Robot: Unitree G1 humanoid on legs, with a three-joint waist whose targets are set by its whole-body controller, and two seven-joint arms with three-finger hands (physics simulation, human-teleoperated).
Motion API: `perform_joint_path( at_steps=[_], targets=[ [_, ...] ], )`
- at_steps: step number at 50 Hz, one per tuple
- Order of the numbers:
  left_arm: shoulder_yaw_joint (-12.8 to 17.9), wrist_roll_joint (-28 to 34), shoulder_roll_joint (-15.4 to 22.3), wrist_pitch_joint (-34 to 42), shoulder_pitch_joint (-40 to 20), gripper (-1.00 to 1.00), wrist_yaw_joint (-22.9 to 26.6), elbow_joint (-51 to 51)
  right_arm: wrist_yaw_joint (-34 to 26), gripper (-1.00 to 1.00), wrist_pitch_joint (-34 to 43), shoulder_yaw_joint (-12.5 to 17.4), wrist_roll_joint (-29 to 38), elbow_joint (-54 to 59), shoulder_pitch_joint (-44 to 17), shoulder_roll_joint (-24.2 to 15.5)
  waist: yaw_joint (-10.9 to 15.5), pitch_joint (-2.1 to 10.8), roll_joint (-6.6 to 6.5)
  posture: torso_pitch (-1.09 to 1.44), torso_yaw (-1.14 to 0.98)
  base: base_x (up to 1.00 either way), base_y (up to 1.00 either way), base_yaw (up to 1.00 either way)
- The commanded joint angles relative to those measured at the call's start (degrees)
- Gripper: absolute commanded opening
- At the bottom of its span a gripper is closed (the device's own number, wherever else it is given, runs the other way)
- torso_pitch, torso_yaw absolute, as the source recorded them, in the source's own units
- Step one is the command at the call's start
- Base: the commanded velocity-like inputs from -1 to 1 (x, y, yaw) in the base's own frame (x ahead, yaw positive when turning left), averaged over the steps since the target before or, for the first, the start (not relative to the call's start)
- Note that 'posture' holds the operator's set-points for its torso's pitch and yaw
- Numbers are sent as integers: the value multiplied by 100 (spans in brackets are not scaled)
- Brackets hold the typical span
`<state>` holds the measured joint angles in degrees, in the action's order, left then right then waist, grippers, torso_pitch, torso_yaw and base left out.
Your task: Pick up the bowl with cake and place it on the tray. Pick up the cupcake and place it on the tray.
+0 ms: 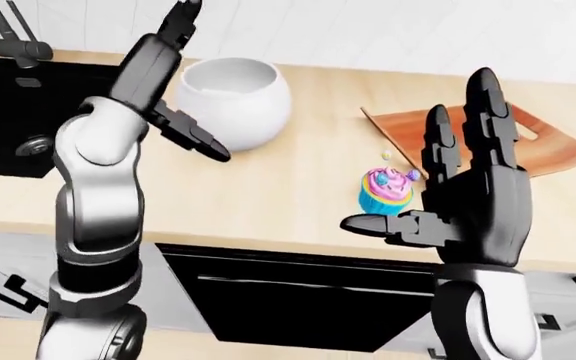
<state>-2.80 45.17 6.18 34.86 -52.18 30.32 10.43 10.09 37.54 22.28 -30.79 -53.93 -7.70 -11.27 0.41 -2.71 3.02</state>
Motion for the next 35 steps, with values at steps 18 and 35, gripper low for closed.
perform_joint_path(
  at_steps=[18, 35],
  targets=[
    [70, 624, 210, -2207, -963, 100, -495, -1460, -145, 100, -299, -26, 145, -61, 3, 54, 29, 183, 18, 0, 0, 0, 0, 0],
    [-107, 2327, -158, -3746, -787, 100, -868, -2066, -84, 100, -250, 29, 49, -40, -69, -22, 22, 216, 22, 0, 0, 0, 0, 0]
  ],
)
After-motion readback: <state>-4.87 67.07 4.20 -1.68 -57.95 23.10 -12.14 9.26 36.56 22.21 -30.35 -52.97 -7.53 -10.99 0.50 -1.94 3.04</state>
